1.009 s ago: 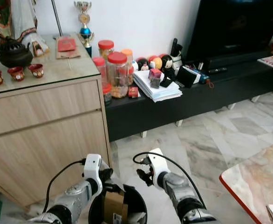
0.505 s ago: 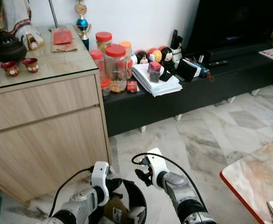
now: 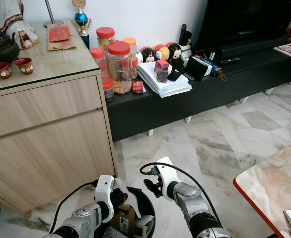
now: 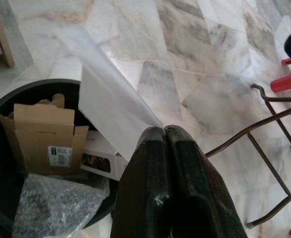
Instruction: Picking trash to rubbish bin
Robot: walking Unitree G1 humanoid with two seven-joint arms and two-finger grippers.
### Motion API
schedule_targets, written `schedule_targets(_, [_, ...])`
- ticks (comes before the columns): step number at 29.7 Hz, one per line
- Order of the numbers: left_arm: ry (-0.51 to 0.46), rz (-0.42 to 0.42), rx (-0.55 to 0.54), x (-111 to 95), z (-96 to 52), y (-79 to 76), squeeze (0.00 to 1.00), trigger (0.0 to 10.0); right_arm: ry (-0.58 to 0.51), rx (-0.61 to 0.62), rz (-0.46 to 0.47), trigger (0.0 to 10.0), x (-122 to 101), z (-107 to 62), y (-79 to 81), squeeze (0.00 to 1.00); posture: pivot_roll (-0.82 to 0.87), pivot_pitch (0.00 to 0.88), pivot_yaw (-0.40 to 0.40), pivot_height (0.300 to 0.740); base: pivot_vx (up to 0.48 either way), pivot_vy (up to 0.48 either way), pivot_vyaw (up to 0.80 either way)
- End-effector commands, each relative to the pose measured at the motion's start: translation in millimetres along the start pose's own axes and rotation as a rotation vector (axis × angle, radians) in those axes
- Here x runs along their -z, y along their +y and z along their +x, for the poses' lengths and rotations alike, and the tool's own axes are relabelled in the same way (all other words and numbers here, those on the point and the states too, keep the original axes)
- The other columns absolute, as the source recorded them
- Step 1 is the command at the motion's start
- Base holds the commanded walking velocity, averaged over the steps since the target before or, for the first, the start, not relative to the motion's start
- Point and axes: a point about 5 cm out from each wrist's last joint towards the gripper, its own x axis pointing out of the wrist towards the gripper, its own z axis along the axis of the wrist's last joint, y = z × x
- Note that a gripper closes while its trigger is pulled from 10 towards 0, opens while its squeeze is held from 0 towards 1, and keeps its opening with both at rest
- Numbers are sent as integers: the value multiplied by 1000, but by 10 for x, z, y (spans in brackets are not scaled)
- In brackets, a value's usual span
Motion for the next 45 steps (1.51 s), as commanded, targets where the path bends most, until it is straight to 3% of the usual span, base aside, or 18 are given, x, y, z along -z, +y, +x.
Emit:
schedule_targets(1, [39, -1, -16, 93, -24, 26, 0, 10000, 2, -4, 0, 10000, 2, -3, 13, 0, -36, 136, -40, 740, 0, 0, 0])
schedule_targets(9, [51, 2, -28, 112, -31, 42, 20, 10000, 2, -3, 1, 10000, 4, -4, 18, 0, -38, 137, -39, 740, 0, 0, 0])
schedule_targets(10, [51, 3, -30, 112, -32, 44, 263, 10000, 1, -3, 1, 10000, 2, -5, 16, 0, -38, 137, -39, 740, 0, 0, 0])
schedule_targets(11, [51, 3, -31, 113, -33, 47, 1000, 10000, 1, -2, 0, 10000, 0, -5, 15, 0, -37, 138, -40, 740, 0, 0, 0])
schedule_targets(34, [49, 0, -59, 127, -57, 100, 1000, 10000, 2, -4, 2, 10000, 13, 0, 29, 0, -33, 138, -42, 740, 0, 0, 0])
schedule_targets(35, [47, 7, -86, 135, -73, 137, 0, 10000, 2, -3, 2, 10000, 15, 0, 32, 0, -34, 138, -42, 740, 0, 0, 0])
schedule_targets(42, [15, 32, -180, 113, -157, 324, 0, 10000, -50, 63, 24, 10000, 22, -18, -32, 0, -33, 139, -44, 740, 0, 0, 0])
schedule_targets(45, [-13, 69, -339, 148, -306, 575, 0, 10000, -108, 148, 86, 10000, 122, -74, -137, 0, -18, 128, -46, 740, 0, 0, 0])
